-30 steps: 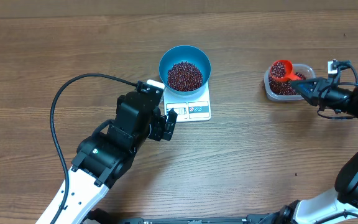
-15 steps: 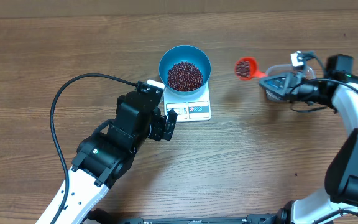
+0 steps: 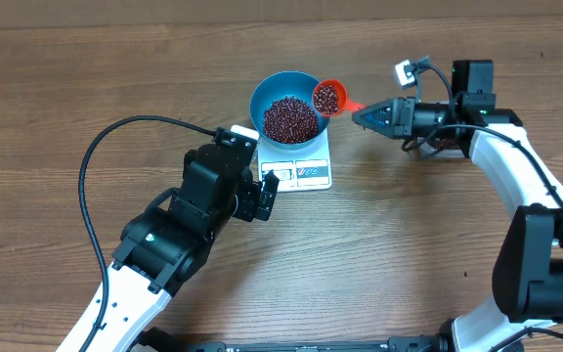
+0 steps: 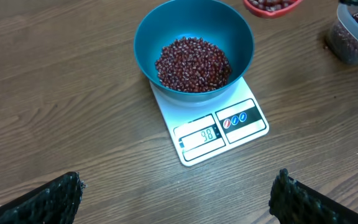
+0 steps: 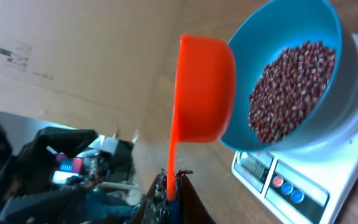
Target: Scoop item into bowl and weigh 150g on scale
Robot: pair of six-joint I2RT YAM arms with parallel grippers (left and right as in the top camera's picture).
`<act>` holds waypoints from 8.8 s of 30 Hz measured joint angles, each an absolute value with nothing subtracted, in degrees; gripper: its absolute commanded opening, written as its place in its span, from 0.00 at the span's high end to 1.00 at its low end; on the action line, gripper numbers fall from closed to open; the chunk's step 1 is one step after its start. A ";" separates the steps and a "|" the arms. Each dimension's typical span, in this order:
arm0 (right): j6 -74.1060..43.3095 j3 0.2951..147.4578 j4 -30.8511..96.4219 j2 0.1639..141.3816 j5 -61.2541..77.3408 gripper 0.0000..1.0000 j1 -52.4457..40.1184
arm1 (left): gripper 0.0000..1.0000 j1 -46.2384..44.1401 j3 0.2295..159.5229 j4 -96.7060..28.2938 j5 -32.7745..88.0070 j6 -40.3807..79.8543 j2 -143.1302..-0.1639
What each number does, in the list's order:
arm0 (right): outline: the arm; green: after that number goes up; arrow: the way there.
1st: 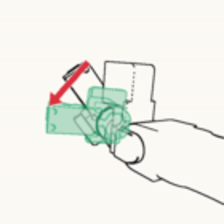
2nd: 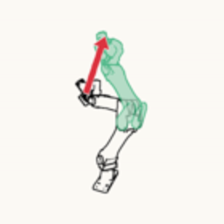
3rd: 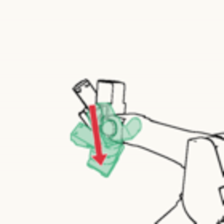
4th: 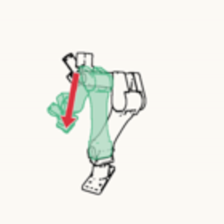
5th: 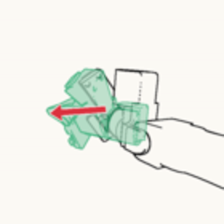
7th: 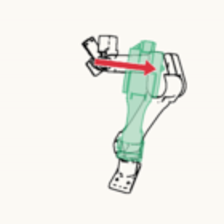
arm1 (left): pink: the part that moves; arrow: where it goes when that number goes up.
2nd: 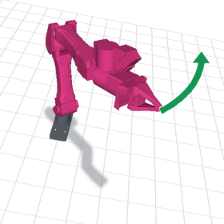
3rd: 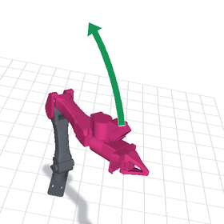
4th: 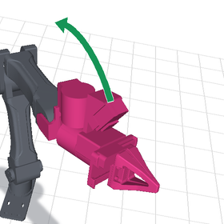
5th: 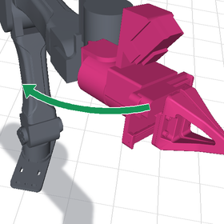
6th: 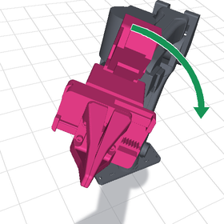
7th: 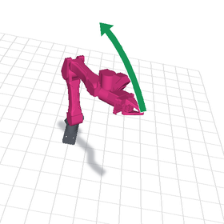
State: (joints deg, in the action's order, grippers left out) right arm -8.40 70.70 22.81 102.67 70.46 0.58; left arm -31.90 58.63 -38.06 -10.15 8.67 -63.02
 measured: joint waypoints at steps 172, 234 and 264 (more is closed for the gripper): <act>13.72 70.70 18.24 100.12 38.74 0.96 -4.73 | 0.01 -31.90 58.63 -38.09 -10.15 8.67 -63.05; 15.27 70.81 45.91 91.74 -21.76 0.96 1.85 | 0.00 -31.90 58.63 -38.09 -10.15 8.67 -63.05; 15.00 71.07 43.11 101.86 -8.10 0.96 2.26 | 0.01 -31.90 58.63 -38.09 -10.15 8.67 -63.07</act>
State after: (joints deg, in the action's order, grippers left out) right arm 15.00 71.07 43.11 101.86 -8.10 2.26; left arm -31.90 58.63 -38.09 -10.15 8.67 -63.07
